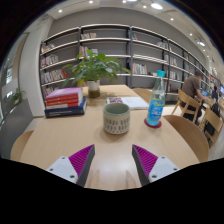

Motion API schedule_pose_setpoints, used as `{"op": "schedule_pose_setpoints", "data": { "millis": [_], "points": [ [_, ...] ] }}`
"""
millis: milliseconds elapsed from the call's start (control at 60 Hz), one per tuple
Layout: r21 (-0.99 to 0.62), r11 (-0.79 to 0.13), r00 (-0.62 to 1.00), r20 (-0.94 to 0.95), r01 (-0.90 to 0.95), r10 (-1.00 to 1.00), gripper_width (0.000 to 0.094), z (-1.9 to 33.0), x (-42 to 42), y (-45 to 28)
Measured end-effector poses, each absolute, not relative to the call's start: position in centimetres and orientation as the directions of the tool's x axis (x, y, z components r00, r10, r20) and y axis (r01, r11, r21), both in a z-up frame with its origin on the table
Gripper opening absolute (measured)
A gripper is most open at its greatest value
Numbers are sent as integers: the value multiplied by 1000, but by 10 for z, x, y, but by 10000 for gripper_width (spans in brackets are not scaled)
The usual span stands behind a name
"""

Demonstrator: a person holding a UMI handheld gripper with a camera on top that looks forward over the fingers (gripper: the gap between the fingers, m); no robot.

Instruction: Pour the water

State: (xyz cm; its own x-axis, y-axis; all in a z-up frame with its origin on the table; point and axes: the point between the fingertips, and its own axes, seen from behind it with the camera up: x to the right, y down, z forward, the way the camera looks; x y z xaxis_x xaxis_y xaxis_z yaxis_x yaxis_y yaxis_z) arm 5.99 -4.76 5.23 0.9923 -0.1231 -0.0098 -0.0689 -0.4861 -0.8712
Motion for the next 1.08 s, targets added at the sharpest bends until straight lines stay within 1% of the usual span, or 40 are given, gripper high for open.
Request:
{"op": "schedule_pose_setpoints", "data": {
  "millis": [100, 133, 233, 267, 283, 417, 433, 517, 617, 683, 817, 917, 1017, 1083],
  "points": [
    [-874, -483, 998, -44, -62, -49, 760, 64, -30, -61],
    [-877, -475, 998, -57, -66, -33, 761, 69, -56, -56],
    [-880, -468, 996, -87, -82, -10, 761, 98, -111, -64],
    [-881, -465, 996, -87, -83, -12, 762, 110, -123, -63],
    [-883, -462, 996, -90, -85, -11, 762, 110, -124, -51],
    [-901, -422, 995, -95, -101, -36, 759, 174, -159, -61],
    [-903, -417, 995, -93, -100, -36, 759, 173, -154, -49],
    [-913, -399, 996, -80, -87, -36, 757, 204, -169, -56],
    [-922, -379, 997, -71, -79, -35, 755, 229, -176, -57],
    [-923, -378, 998, -59, -68, -36, 756, 238, -178, -61],
    [-919, -391, 999, -39, -50, -37, 754, 247, -178, -76],
    [-905, -425, 999, -4, -18, -34, 759, 245, -173, -88],
    [-906, -423, 999, 6, -8, -31, 759, 248, -170, -94],
    [-906, -424, 1000, -1, -14, -31, 759, 243, -167, -94]
  ]
}}
